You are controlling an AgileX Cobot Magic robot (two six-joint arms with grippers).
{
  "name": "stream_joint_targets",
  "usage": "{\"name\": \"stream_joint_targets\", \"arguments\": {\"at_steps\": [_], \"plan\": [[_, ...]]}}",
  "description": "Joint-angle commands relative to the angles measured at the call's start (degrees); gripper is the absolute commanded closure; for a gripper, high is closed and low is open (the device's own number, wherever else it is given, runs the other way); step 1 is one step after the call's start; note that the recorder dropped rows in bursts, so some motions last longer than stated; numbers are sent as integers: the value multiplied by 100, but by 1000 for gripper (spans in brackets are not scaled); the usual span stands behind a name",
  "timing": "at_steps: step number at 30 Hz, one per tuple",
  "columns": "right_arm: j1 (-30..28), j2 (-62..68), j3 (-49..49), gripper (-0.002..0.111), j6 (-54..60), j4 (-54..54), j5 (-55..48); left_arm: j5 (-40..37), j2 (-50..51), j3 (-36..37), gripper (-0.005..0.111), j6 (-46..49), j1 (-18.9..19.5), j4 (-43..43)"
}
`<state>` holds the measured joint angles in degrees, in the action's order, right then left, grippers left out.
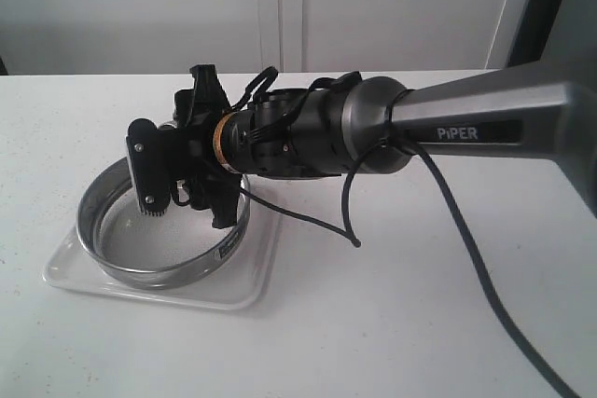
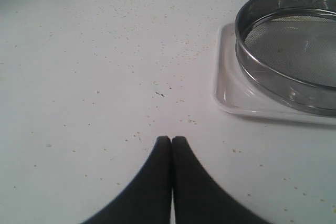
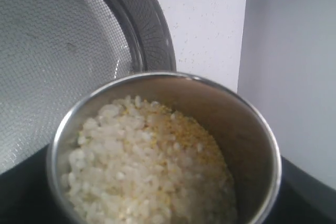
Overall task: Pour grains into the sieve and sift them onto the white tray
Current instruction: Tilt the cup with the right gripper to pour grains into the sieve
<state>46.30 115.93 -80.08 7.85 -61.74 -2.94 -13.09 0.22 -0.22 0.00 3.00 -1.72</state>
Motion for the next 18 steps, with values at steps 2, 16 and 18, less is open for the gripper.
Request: {"name": "stream_joint_targets", "arguments": {"at_steps": [2, 16, 18], "plan": [[-3, -41, -66, 108, 152, -253, 45, -23, -22, 22, 107, 0, -32, -34], [-3, -7, -203, 108, 162, -744, -137, -23, -22, 22, 107, 0, -32, -34], [-3, 64, -332, 108, 220, -744, -178, -23, -22, 22, 107, 0, -32, -34]]}}
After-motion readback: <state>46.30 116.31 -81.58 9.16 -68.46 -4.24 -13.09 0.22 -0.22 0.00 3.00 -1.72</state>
